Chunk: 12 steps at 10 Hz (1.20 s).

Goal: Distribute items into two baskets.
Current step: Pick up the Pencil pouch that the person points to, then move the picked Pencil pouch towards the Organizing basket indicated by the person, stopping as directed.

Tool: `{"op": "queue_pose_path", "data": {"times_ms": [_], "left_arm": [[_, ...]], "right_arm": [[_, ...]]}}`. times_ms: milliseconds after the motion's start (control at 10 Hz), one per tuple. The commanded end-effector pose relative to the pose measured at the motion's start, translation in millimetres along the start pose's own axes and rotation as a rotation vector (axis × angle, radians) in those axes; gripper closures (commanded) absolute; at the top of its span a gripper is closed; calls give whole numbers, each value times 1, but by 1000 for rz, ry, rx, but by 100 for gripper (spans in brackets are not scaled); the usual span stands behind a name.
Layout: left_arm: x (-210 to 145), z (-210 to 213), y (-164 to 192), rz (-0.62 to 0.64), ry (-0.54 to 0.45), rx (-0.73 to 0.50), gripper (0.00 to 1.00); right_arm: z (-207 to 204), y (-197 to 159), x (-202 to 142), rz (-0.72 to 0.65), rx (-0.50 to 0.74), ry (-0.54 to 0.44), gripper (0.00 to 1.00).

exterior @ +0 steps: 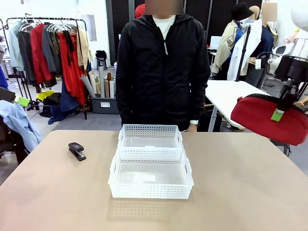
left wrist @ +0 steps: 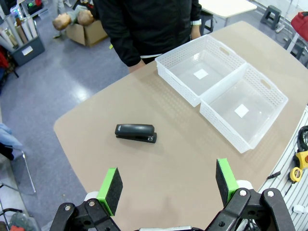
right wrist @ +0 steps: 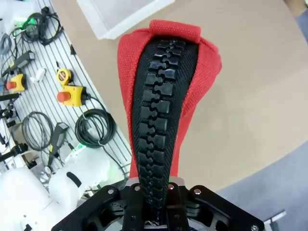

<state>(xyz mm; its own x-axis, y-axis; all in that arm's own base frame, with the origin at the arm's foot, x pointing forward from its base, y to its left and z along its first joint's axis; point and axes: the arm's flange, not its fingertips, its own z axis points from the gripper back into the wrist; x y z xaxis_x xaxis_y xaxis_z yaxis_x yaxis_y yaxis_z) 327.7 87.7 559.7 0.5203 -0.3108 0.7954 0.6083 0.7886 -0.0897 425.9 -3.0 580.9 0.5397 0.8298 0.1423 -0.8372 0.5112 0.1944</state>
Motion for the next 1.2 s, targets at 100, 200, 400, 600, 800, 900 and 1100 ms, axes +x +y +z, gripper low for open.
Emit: {"op": "queue_pose_path", "data": {"times_ms": [100,200,400,600,800,900,1100], "left_arm": [[0,-1,0,-6,-7,-10,0],[0,-1,0,-6,-7,-10,0],[0,-1,0,-6,-7,-10,0],[0,-1,0,-6,-7,-10,0],[0,-1,0,-6,-7,-10,0],[0,-1,0,-6,-7,-10,0],[0,-1,0,-6,-7,-10,0]], "right_arm": [[0,1,1,-27,-17,-10,100],[0,1,1,-27,-17,-10,100],[0,1,1,-27,-17,-10,100],[0,1,1,-27,-17,-10,100],[0,1,1,-27,-17,-10,100],[0,1,1,-27,-17,-10,100],[0,1,1,-27,-17,-10,100]]}}
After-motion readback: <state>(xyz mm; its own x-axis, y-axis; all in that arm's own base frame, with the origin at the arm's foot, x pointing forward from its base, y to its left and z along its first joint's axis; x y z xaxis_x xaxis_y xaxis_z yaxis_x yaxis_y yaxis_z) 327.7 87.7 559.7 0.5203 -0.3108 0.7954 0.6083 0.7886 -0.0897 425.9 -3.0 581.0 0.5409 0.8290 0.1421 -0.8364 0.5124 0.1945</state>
